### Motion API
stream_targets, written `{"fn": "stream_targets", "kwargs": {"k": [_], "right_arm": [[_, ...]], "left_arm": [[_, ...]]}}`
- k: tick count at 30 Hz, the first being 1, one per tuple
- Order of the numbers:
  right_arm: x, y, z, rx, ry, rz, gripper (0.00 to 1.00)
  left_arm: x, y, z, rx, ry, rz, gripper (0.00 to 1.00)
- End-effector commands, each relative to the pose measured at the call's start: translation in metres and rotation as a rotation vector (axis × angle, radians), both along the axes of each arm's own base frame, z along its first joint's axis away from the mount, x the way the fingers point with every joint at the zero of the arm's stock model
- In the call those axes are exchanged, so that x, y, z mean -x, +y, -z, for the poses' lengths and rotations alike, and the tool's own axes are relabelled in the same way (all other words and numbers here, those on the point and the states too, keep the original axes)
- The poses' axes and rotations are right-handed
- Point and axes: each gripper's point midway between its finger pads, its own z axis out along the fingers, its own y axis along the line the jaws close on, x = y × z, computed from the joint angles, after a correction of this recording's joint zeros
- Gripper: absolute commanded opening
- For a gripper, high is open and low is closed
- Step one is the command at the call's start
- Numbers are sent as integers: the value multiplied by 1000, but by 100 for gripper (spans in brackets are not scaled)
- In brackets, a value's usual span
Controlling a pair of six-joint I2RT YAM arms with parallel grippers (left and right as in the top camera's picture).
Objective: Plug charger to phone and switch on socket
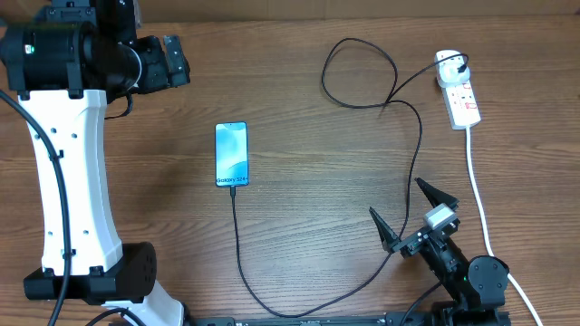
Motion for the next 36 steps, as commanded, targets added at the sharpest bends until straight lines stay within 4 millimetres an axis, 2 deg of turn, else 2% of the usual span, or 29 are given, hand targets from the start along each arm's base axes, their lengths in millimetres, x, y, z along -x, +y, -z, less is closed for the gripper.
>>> {"fn": "stream_targets", "kwargs": {"k": [1,6,9,10,18,24,31,36], "right_arm": [[0,0,2,-9,2,3,100],[0,0,2,-9,2,3,100],[0,0,2,-9,2,3,100],[0,0,2,-9,2,3,100],[0,0,2,-9,2,3,100],[0,0,2,-9,2,3,100],[0,0,2,-9,2,3,100],[0,0,2,-9,2,3,100]], "left_arm": [[4,0,-10,-3,-29,-7,99],[4,0,-10,-3,-29,-7,100],[3,24,-8,-162,-25,-11,99],[3,26,-8,-170,-24,-16,100],[11,28,-7,-178,-26,-21,100],[10,25,-5,-165,-179,-28,100],[41,24,7,-158,-339,-38,99],[65,25,22,-157,-469,-49,100]]}}
